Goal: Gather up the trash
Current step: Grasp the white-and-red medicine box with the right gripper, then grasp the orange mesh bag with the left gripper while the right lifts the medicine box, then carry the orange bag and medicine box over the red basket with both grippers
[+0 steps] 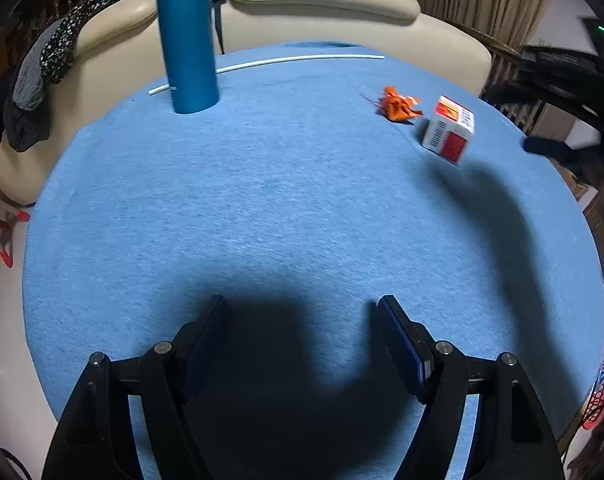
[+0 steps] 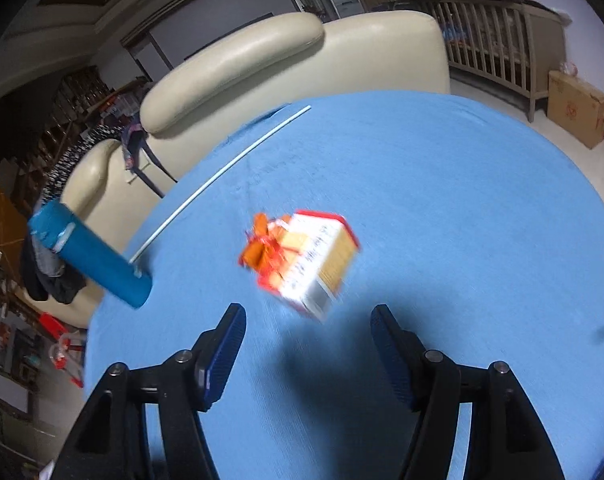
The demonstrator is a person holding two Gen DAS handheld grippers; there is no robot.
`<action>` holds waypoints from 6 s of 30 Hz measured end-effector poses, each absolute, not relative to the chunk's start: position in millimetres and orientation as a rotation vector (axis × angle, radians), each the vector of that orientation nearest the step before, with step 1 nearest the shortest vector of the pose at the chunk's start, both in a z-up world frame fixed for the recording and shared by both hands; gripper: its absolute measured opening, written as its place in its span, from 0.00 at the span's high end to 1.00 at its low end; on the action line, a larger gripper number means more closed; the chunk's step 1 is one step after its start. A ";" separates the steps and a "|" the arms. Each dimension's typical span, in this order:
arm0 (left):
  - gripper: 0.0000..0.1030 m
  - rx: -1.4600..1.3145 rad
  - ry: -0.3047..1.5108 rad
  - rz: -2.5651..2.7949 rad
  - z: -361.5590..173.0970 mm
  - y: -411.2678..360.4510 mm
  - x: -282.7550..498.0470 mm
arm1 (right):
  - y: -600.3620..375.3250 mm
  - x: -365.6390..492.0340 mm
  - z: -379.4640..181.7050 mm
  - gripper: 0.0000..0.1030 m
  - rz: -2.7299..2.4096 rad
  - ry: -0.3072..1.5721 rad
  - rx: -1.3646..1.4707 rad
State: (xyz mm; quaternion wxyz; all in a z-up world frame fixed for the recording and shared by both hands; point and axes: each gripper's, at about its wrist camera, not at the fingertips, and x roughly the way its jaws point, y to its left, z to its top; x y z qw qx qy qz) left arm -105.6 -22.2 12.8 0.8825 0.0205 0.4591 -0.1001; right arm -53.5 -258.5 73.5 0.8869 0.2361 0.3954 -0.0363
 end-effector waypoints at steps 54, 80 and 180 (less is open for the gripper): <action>0.68 0.201 0.953 -0.271 42.8 -145.3 -21.3 | -308.5 -167.3 59.0 0.54 -0.087 0.804 0.391; 0.68 0.096 0.848 -0.251 82.2 -89.5 -118.5 | -264.1 -247.3 103.4 0.54 -0.063 0.687 0.334; 0.69 0.523 0.832 -0.719 65.7 -378.4 -280.7 | -542.7 -444.0 18.0 0.54 -0.495 0.606 0.723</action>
